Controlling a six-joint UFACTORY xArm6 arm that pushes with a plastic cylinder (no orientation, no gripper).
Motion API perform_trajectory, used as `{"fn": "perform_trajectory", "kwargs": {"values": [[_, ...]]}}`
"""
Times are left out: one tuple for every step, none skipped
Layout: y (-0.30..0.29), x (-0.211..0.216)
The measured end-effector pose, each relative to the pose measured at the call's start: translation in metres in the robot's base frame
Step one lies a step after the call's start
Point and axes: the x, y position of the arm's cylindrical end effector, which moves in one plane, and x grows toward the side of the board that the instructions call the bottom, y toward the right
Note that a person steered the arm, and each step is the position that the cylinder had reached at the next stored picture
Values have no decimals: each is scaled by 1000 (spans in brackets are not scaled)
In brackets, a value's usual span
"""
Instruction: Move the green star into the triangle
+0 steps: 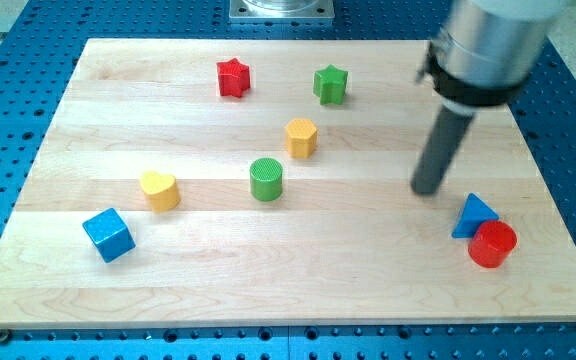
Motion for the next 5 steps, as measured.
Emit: {"fn": "perform_trajectory", "kwargs": {"values": [[-2, -93], [-6, -174], [-97, -183], [-126, -148], [-50, -134]]}}
